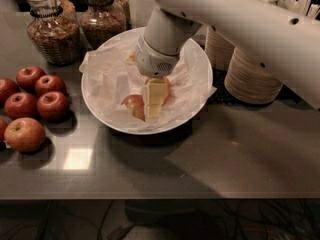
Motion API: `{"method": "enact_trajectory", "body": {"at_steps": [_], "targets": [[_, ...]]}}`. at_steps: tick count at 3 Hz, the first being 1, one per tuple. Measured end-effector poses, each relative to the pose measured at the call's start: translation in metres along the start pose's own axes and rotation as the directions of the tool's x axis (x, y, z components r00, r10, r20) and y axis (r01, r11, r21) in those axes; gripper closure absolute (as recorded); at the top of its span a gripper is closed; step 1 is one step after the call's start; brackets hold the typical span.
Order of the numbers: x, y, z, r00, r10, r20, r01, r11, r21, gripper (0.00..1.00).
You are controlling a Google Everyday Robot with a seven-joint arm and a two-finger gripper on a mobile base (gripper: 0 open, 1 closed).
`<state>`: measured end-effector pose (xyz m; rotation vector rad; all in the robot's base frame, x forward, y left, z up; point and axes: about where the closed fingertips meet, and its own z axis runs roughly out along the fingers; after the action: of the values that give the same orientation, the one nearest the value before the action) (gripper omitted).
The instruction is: Pick apple from white bowl
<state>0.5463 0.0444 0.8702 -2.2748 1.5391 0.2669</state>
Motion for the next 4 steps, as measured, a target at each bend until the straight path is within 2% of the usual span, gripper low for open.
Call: {"method": "enact_trajectory", "body": {"at_steps": [1,2,4], "targets": [[-0.003,-0.009,-0.062,0.995,-0.033,-0.093,0.04,0.9967,0.071,0.0],[0.001,-0.026,-0.112,0.985,-0.057,-0.161,0.08,0.9865,0.143,0.0],[-0.002,-0.026,-0.108,0.988,-0.058,-0.144,0.08,0.9848,0.154,0.0]]}}
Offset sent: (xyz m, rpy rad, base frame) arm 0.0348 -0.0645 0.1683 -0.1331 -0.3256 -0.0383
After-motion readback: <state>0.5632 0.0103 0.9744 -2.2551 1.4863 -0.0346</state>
